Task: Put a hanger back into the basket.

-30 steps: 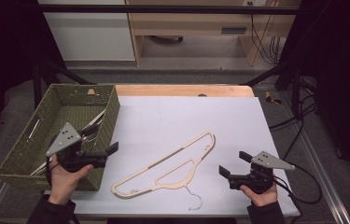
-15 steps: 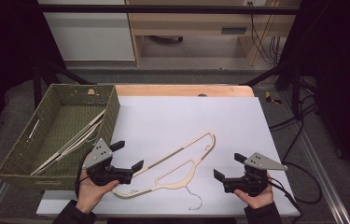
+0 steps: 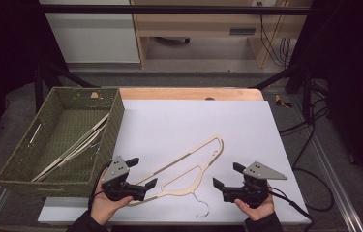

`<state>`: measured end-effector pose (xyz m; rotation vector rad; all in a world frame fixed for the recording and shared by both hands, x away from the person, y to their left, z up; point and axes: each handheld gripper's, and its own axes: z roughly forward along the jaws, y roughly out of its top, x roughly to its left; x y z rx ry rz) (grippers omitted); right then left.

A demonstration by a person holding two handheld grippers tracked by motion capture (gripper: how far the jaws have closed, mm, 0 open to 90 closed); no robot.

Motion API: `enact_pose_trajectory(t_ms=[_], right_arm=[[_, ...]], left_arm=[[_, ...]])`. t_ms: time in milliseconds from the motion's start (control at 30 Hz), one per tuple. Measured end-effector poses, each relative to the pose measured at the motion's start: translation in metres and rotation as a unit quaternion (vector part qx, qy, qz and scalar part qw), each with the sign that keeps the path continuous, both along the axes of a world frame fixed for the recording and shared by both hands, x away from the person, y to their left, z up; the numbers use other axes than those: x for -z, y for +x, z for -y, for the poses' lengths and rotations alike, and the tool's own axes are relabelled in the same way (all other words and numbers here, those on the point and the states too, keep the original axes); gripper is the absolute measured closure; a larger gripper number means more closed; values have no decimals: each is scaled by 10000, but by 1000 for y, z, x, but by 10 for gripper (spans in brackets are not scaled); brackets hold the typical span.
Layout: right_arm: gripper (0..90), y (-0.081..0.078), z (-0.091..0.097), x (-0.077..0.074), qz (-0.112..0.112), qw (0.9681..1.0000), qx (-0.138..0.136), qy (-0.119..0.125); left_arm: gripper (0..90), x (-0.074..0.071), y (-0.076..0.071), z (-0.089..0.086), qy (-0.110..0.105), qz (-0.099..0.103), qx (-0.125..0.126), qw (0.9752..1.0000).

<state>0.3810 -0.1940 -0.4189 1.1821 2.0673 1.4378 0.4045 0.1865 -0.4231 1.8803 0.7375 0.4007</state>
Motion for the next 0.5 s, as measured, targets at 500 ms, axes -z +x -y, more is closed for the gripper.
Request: enact_pose_trajectory(t_ms=[500], right_arm=[[277, -2, -38, 27, -518, 9973, -197, -484]], left_arm=[[64, 17, -1, -3, 125, -158, -44, 9998]])
